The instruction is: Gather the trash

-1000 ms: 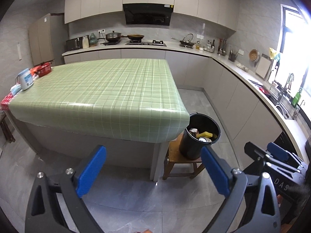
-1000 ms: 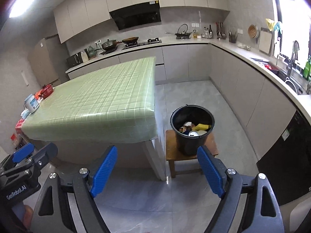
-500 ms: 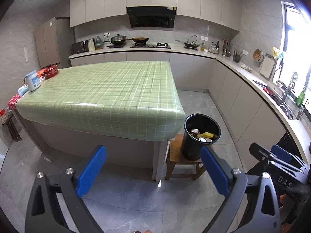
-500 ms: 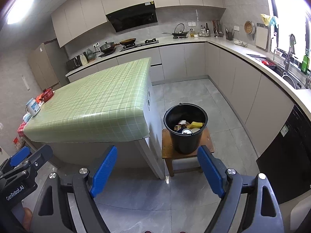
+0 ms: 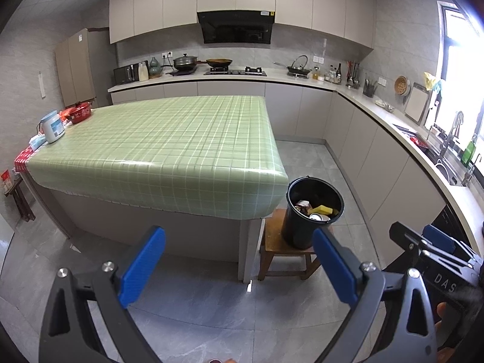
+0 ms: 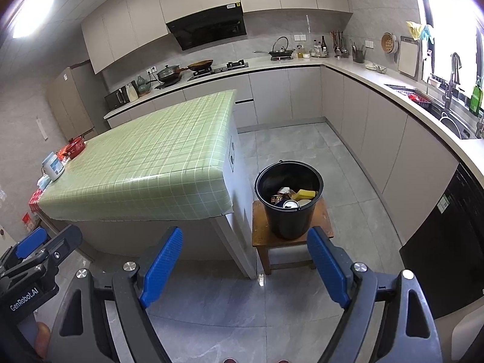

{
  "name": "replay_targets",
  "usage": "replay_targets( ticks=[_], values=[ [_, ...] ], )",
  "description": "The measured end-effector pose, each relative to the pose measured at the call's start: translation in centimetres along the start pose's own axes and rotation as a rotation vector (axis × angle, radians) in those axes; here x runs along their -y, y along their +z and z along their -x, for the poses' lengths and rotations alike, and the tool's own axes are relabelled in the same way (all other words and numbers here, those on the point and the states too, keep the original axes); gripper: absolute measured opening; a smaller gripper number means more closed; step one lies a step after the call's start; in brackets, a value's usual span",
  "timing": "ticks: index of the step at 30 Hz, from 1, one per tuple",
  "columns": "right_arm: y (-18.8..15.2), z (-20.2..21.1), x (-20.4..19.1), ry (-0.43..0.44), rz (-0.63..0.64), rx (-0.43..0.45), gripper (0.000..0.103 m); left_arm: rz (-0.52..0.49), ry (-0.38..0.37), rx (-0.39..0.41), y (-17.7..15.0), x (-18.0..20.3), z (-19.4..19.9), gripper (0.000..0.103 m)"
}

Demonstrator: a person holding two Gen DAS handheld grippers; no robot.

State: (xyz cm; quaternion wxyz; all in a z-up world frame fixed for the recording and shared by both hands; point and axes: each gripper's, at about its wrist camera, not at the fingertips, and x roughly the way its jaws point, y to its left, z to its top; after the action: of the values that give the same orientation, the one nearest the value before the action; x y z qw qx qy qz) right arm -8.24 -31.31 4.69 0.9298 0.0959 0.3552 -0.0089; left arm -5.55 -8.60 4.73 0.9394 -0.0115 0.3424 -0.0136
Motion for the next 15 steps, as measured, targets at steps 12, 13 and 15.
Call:
replay_targets(
  ticks=[12,13,15],
  values=[
    [0.01,-0.17,-0.29,0.004,0.006,-0.001,0.086,0.009,-0.01,-0.004,0.05,-0.21,0.28,0.099],
    [0.03,-0.16,-0.28,0.005,0.006,-0.001,0.086,0.01,-0.011,-0.004,0.06,-0.33,0.3,0.099],
    [0.04,-0.19,-0.3,0.006,0.005,-0.003,0.086,0.011,-0.01,-0.004,0.15,-0.47,0.4,0.099]
  ],
)
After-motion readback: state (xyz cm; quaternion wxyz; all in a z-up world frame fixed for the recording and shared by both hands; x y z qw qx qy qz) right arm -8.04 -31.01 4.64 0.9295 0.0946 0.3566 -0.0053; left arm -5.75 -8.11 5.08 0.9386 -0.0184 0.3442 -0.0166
